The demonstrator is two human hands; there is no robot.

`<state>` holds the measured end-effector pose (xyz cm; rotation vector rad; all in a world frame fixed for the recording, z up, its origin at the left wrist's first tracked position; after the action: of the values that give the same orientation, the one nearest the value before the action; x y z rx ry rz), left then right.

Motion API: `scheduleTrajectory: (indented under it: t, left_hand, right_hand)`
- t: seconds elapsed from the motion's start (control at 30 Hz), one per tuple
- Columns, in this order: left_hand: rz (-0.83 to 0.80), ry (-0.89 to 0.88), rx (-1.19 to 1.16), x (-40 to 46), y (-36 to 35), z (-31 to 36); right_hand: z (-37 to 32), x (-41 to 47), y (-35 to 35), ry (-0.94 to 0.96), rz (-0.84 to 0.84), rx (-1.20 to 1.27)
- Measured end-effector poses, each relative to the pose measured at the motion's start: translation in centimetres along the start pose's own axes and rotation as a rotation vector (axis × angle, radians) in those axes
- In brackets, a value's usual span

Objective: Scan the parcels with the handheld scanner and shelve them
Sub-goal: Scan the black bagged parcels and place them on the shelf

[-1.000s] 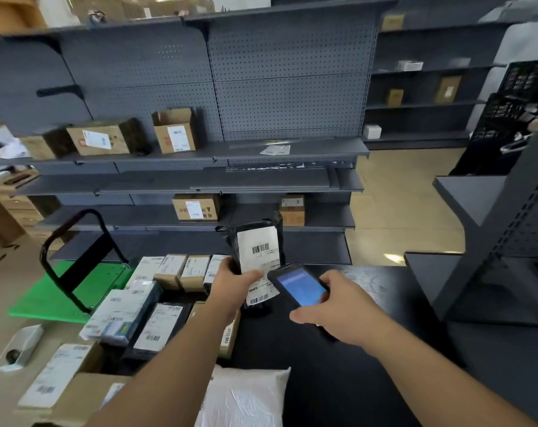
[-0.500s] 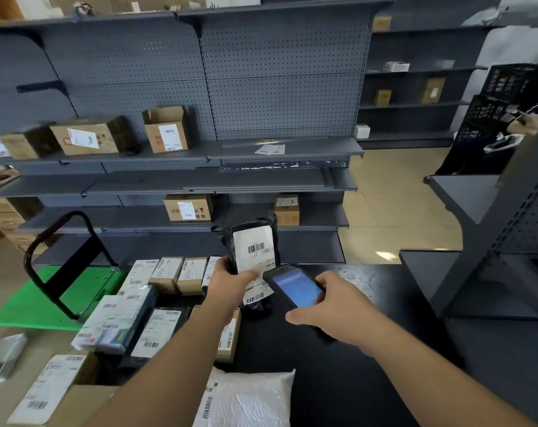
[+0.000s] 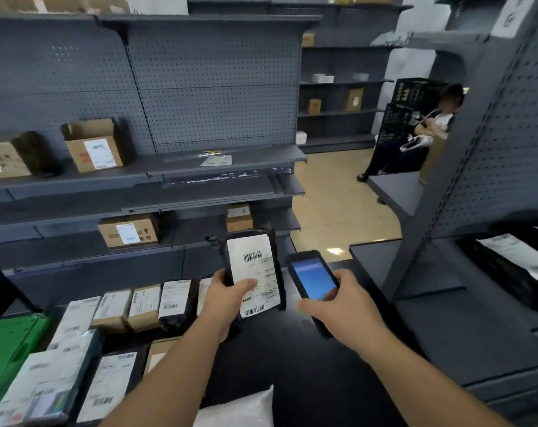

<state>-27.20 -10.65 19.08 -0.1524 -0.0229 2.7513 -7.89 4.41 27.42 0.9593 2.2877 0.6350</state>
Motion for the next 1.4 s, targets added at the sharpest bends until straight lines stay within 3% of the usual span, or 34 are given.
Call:
scheduleTrajectory:
  t: [0.6, 0.97, 1.4]
  left_hand:
    - [-0.585, -0.037, 0.066, -6.0, -22.8, 1.7]
    - [-0.797, -0.035, 0.046, -17.1, -40.1, 2.8]
    - [-1.122, 0.079, 0.066, -32.4, -60.1, -2.2]
  right_hand:
    - [13.5, -3.5, 14.9, -0.265, 0.527, 0.290]
    - [25.9, -8.3, 28.1, -0.346, 0.720, 0.485]
    - [41.0, -15.1, 41.7, -0.562, 0.925, 0.503]
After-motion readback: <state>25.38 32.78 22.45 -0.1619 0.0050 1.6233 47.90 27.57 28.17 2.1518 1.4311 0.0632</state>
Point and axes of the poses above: each hand's wrist, its own x-axis towards the middle knuckle, its own y-axis out of the back of the hand, z = x × y, the point moved 3 cm from there along x, towards the middle knuckle, and after that the axes turned 11 degrees about -y, right-handed, at the moved point
